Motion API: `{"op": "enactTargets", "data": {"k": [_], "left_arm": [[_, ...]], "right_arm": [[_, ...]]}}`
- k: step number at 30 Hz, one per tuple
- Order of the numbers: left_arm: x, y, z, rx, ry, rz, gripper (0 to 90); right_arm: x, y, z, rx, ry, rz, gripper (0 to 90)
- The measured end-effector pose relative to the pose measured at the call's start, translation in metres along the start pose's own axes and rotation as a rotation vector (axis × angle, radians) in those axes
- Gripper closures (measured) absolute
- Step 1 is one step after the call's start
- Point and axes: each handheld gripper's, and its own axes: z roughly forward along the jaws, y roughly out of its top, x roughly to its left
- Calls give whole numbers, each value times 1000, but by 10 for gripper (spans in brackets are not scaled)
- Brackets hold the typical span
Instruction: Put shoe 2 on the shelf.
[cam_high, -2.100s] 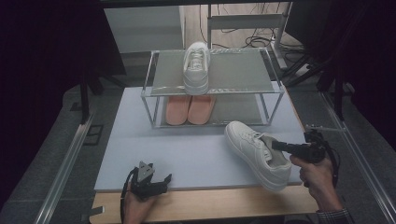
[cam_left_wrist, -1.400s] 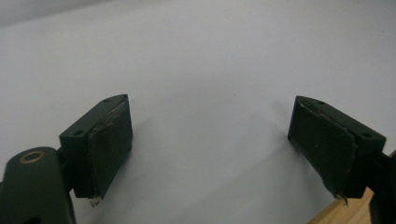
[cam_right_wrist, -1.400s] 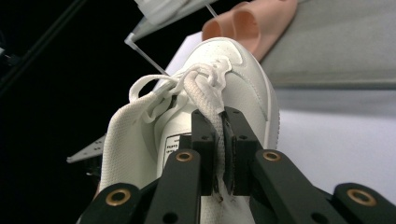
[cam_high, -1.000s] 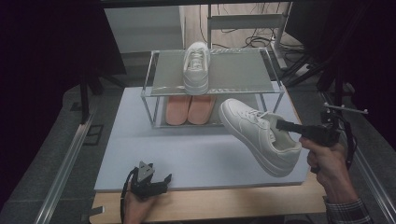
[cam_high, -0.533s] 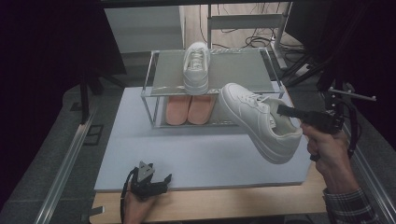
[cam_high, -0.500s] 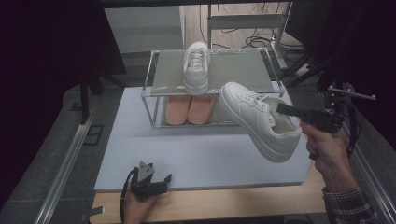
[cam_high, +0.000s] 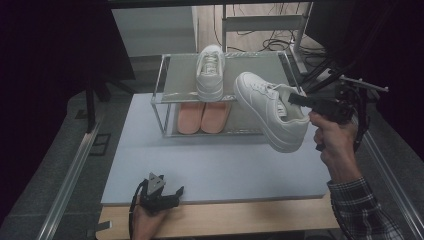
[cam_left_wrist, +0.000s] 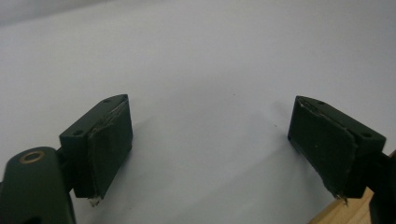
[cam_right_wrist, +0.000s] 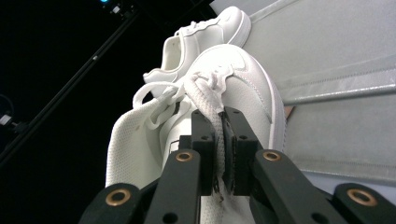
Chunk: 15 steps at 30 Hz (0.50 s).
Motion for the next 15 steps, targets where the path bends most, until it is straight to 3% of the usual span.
{"op": "enactTargets", "data": {"k": [15], "left_arm": [[0,0,0,0,0,0,138]], "right_arm": [[-5,14,33,-39,-84,18,847]]}}
